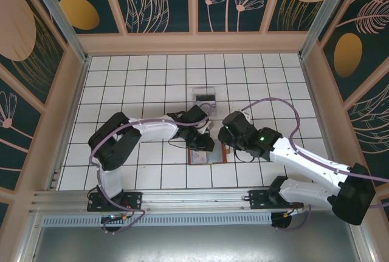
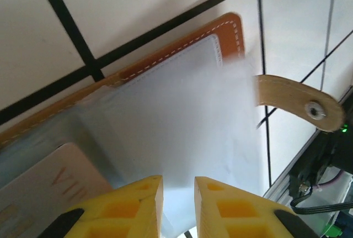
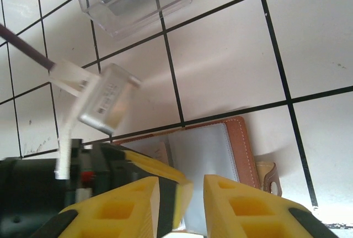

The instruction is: Take the credit cards out of the card holder

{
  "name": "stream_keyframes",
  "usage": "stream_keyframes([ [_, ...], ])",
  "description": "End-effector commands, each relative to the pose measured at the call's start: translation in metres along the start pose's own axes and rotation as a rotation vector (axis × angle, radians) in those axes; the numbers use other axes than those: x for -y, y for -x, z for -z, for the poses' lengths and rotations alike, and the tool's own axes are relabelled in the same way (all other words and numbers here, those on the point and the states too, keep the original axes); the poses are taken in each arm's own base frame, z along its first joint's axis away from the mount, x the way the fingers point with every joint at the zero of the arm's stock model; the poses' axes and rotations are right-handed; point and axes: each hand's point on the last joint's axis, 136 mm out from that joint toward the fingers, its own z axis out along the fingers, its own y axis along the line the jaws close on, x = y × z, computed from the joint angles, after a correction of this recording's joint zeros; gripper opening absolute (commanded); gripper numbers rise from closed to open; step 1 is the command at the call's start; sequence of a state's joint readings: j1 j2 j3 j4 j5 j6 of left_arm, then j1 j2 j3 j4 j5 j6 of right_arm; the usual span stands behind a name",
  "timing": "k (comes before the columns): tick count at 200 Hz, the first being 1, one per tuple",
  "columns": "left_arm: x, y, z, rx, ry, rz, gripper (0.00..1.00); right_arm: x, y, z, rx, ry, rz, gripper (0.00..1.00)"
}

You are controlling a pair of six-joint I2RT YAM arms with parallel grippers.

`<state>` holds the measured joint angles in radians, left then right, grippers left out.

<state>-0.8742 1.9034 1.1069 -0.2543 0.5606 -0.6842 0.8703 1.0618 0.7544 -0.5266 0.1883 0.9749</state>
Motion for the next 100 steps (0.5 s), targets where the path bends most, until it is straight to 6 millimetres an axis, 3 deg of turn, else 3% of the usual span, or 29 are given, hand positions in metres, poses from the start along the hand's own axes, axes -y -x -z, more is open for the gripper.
stream_keyframes([
  [1,0.004,0.002,-0.012,-0.014,0.0,0.011,0.23,0.005,0.004,0.001,0.021,-0.003,-0.001,0.28],
  [43,-0.006,0.008,-0.016,0.009,0.052,0.021,0.23,0.003,0.006,0.0,0.016,0.007,0.005,0.28],
  [73,-0.028,0.009,-0.016,0.021,0.165,0.029,0.22,0.002,0.006,-0.004,-0.003,0.015,0.005,0.28],
  [100,-0.045,0.003,-0.012,0.019,0.243,0.022,0.22,-0.011,0.003,-0.008,-0.03,0.074,0.031,0.27],
])
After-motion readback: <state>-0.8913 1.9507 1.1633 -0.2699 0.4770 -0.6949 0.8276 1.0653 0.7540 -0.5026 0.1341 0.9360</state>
